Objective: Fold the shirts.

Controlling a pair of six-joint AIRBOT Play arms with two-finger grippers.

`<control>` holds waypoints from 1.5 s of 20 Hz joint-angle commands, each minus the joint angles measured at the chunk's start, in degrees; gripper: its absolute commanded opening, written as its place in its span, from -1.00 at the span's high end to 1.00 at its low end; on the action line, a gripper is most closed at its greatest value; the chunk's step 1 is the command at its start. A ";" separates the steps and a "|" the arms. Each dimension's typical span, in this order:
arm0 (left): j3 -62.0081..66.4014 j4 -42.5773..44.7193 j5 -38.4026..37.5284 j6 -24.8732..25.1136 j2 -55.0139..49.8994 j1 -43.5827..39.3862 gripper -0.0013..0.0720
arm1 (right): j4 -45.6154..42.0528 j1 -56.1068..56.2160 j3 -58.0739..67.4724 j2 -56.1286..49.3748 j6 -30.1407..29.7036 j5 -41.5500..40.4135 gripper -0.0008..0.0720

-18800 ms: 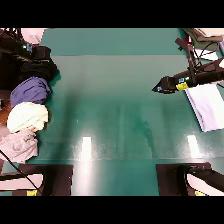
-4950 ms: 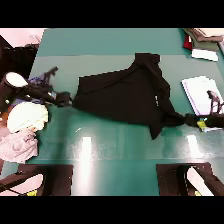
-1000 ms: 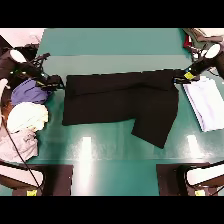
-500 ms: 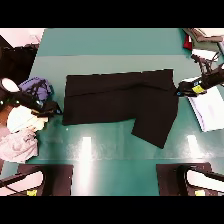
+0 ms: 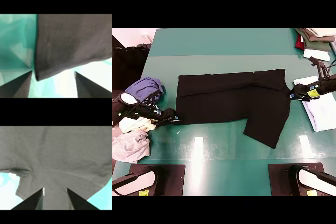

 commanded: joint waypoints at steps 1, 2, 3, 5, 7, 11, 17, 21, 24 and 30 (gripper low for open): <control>-0.81 -2.47 0.96 0.11 0.04 -0.24 -0.15 | 0.35 -0.17 -0.17 0.39 -0.11 -0.17 0.08; -0.79 -2.82 1.05 0.09 0.04 -0.74 0.15 | 0.24 -0.17 -0.20 0.39 -0.68 -0.11 0.08; -0.79 -2.89 1.38 0.09 0.04 -1.64 0.19 | 0.24 -0.17 -0.20 0.39 -1.64 0.11 0.08; -0.79 -2.86 2.47 0.07 0.04 -3.69 0.23 | -0.15 -0.20 -0.85 0.52 -1.99 0.68 0.08; -0.72 -3.13 2.84 0.11 0.11 -4.74 0.90 | -0.04 -1.40 -4.04 0.81 -1.97 1.44 0.08; -0.44 -1.79 2.58 0.22 1.79 -4.74 0.90 | -0.11 -8.74 -15.69 1.31 -1.99 0.98 0.08; 3.85 -0.70 1.42 0.15 4.39 -4.76 0.90 | 0.79 -13.97 -29.11 1.29 -4.42 -5.01 0.08; 4.26 -0.72 0.90 0.15 4.39 -4.74 0.90 | 2.03 -11.50 -31.61 1.29 -5.05 -7.72 0.08; 4.26 -0.72 0.20 0.17 4.39 -4.74 0.90 | 2.23 -8.57 -31.54 1.29 -4.90 -12.70 0.08; 4.26 -0.70 -1.01 0.17 4.39 -4.74 0.90 | 5.01 -10.43 -31.54 1.29 -4.28 -17.81 0.14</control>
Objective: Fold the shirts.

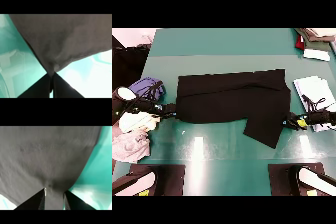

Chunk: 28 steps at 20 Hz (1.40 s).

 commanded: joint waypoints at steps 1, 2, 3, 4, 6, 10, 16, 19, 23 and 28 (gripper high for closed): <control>0.07 0.02 -0.59 0.00 0.04 -0.04 0.90 | 0.09 -1.40 -0.15 -0.09 0.31 -3.23 0.16; 0.07 0.02 -0.59 0.00 0.04 -0.02 0.90 | 0.11 -2.08 -0.15 -0.09 0.28 -3.21 0.45; 0.07 0.02 -0.59 0.00 0.04 -0.04 0.90 | 0.09 -2.43 -0.15 -0.09 0.11 -3.52 0.74; 0.07 0.02 -0.61 -0.02 0.04 -0.04 0.90 | 0.11 -2.43 -0.13 -0.09 -0.55 -3.76 0.92; 0.09 0.11 -1.20 0.00 0.04 -0.04 0.90 | 0.09 -2.36 -0.09 -0.02 -1.86 -2.91 0.92; -0.22 7.17 -10.43 -0.07 1.70 -0.04 0.91 | -8.22 -2.38 2.10 5.33 -1.81 8.90 0.93; -0.35 10.86 -20.37 -1.16 18.64 -0.04 0.90 | -15.30 -2.36 4.02 22.91 1.99 26.18 0.93; -0.28 7.45 -19.39 -1.79 20.76 -0.04 0.90 | -11.82 -2.36 4.07 28.30 2.82 20.65 0.93; -0.28 6.71 -8.48 -4.70 19.98 -0.02 0.90 | -1.60 -2.36 4.09 29.24 2.78 10.54 0.93; -0.15 6.75 -1.18 -5.90 14.86 -0.02 0.90 | -0.52 -0.55 11.63 21.00 2.32 7.67 0.93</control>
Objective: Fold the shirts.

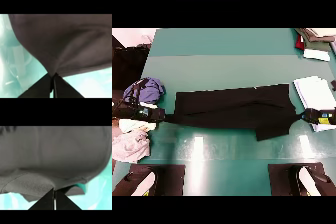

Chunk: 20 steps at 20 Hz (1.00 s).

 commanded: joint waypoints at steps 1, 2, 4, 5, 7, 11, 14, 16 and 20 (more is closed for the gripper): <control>0.26 -0.20 7.28 -1.75 -3.65 0.02 0.90 | 1.86 2.38 6.21 -6.49 -0.37 -3.10 0.93; 0.37 -0.26 9.27 -1.88 -4.87 0.02 0.90 | 1.79 3.34 8.35 -9.09 -0.37 -3.54 0.93; 0.37 -0.74 12.74 -2.82 -6.97 0.02 0.90 | 1.31 5.14 12.61 -14.67 -0.33 -4.55 0.93; 0.39 -1.49 14.14 -2.75 -8.00 0.02 0.90 | -0.15 6.12 14.67 -17.46 -0.28 -4.81 0.93; 0.39 -2.49 17.18 -2.71 -10.10 0.02 0.90 | -2.71 7.89 18.25 -22.40 0.61 -4.87 0.93; 0.39 -6.80 23.71 -2.69 -14.14 0.02 0.90 | -4.17 10.16 23.15 -29.94 1.20 -5.88 0.93; 1.25 -8.90 26.56 -2.69 -16.61 0.02 0.90 | -4.13 10.12 25.57 -33.46 2.54 -7.39 0.93; 3.23 -8.92 26.69 -2.67 -18.21 0.02 0.90 | -4.04 10.01 26.36 -34.75 2.73 -8.87 0.93; 6.49 -8.98 27.34 -2.75 -21.53 0.02 0.90 | -3.34 10.10 28.28 -37.33 2.69 -9.90 0.92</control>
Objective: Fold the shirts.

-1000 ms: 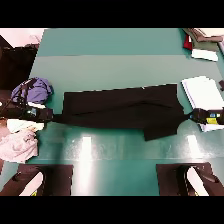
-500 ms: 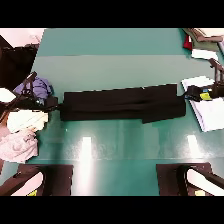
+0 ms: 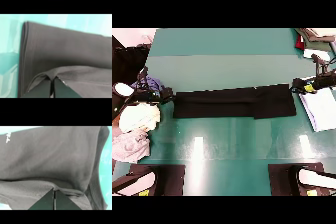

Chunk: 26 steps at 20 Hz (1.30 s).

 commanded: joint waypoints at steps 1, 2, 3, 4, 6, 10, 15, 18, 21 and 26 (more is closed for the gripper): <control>2.64 -0.59 1.62 -0.15 -2.80 0.02 0.89 | 0.87 0.11 2.38 -2.89 0.26 -1.64 0.92; 3.32 -0.76 2.43 -0.31 -2.99 0.02 0.18 | 2.40 0.11 3.34 -3.76 0.24 -2.16 0.88; 4.20 -0.92 3.21 -1.31 -3.04 0.02 -0.82 | 3.89 0.09 4.37 -4.59 0.17 -2.80 0.39; 5.35 -0.94 3.23 -2.54 -3.04 0.13 -1.00 | 5.31 0.02 5.92 -5.70 0.15 -3.19 -0.44; 8.39 -0.81 1.79 -2.36 -3.04 0.13 -1.00 | 6.21 -0.52 9.62 -7.28 0.11 -0.70 -0.66; 12.44 -0.87 -6.84 0.00 -3.04 0.11 -1.00 | 6.14 -4.55 11.15 -7.61 -4.17 8.59 -0.65; 12.39 -0.87 -15.17 2.47 -3.04 0.00 0.90 | 6.32 -12.79 4.83 -8.13 -8.85 11.67 -0.65; 12.39 -0.90 -17.66 2.49 -3.04 0.00 0.90 | 6.29 -14.82 5.92 -12.44 -11.15 13.77 -0.65; 12.37 -0.87 -19.76 2.49 -3.04 0.00 0.90 | 6.34 -14.51 10.29 -18.38 -13.18 15.87 -0.65; 11.26 -2.47 -21.05 2.32 -3.04 0.00 0.90 | 11.69 -13.46 14.82 -26.51 -17.97 17.90 -0.65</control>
